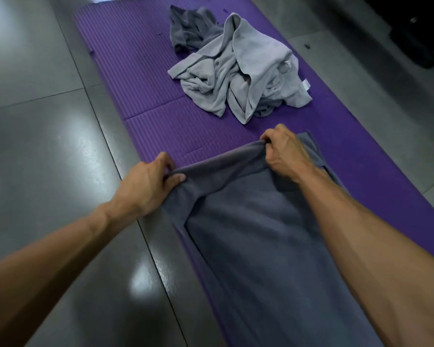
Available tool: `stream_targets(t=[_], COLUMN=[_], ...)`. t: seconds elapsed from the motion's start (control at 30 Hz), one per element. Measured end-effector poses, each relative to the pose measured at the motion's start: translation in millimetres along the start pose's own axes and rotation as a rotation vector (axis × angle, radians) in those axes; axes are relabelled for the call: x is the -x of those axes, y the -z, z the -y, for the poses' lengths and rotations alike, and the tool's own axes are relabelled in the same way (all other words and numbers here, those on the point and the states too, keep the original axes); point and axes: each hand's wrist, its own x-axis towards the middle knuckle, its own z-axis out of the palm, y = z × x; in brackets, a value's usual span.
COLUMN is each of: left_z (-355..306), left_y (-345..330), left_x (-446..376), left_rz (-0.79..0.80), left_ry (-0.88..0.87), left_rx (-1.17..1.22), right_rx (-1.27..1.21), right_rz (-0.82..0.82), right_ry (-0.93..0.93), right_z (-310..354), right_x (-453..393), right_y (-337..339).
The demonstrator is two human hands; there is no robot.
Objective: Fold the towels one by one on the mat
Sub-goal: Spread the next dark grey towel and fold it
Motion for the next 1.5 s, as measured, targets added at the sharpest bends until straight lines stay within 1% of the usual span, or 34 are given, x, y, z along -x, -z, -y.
stream_targets(t=[0.03, 0.07, 0.13, 0.17, 0.23, 0.3, 0.37, 0.47, 0.57, 0.67, 0.73, 0.77, 0.87, 0.9, 1.0, 1.03, 1.07, 1.1, 1.13, 1.2, 1.23, 1.27, 1.3, 1.37, 1.43, 1.5], left_z=[3, 5, 1, -5, -18, -23, -22, -17, -16, -15, -16, -17, -15, -13, -11, -12, -14, -15, -16, -16, -16, -17, -18, -22, -23, -25], left_y=[2, 0, -8, -14, -28, -39, -43, -40, -37, -40, -42, -43, -43, -43, -40, -38, -37, -35, -33, -31, -31, -33, -34, -34, -31, -28], left_x=[-5, -7, -2, 3, 10, 13, 11, 11, 21, 26, 25, 24, 24, 26, 29, 26, 20, 12, 1, -18, -23, -26, -26, -22, -19, -21], left_rz=[-0.003, -0.069, -0.229, -0.261, -0.181, -0.096, -0.101, -0.165, -0.158, -0.18, -0.188, -0.179, -0.123, -0.104, -0.089, -0.12, -0.168, -0.215, -0.238, -0.186, -0.154, -0.134, -0.122, -0.131, -0.16, -0.14], left_ry=[0.024, 0.002, -0.137, -0.207, -0.282, -0.277, -0.262, -0.305, -0.371, -0.316, -0.275, -0.282, -0.367, -0.403, -0.479, -0.465, -0.414, -0.327, -0.231, -0.078, -0.049, -0.048, -0.06, -0.088, -0.058, -0.015], left_rx=[-0.052, -0.105, -0.177, -0.185, -0.24, -0.316, -0.296, -0.204, -0.137, -0.101, -0.08, -0.076, -0.1, -0.122, -0.183, -0.186, -0.186, -0.192, -0.206, -0.281, -0.328, -0.362, -0.376, -0.331, -0.203, -0.1], right_rx=[-0.036, -0.082, -0.133, -0.088, 0.107, 0.256, 0.317, 0.336, 0.331, 0.391, 0.405, 0.398, 0.386, 0.387, 0.363, 0.325, 0.284, 0.246, 0.213, 0.127, 0.062, -0.012, -0.086, -0.211, -0.283, -0.314], right_rz=[0.016, 0.007, -0.089, -0.131, -0.145, -0.147, -0.192, -0.264, -0.252, -0.194, -0.191, -0.197, -0.265, -0.265, -0.181, -0.175, -0.188, -0.2, -0.208, -0.188, -0.146, -0.104, -0.064, -0.036, -0.115, -0.212], right_ry=[-0.007, -0.013, 0.024, 0.073, 0.17, 0.205, 0.202, 0.199, 0.189, 0.176, 0.172, 0.163, 0.164, 0.173, 0.213, 0.18, 0.116, 0.024, -0.105, -0.4, -0.537, -0.626, -0.675, -0.7, -0.67, -0.621], right_z=[2, 3, -2, -6, -16, -23, -27, -29, -40, -46, -43, -41, -45, -49, -62, -64, -63, -62, -61, -73, -82, -91, -99, -110, -110, -108], right_x=[1, 4, 17, 23, 34, 36, 34, 35, 44, 41, 34, 33, 43, 51, 68, 67, 62, 54, 42, 13, 0, -11, -19, -28, -35, -46], right_y=[-2, -4, -7, -9, -15, -23, -26, -27, -24, -22, -22, -23, -17, -15, -10, -8, -4, 0, 5, 11, 13, 12, 10, 7, 10, 18])
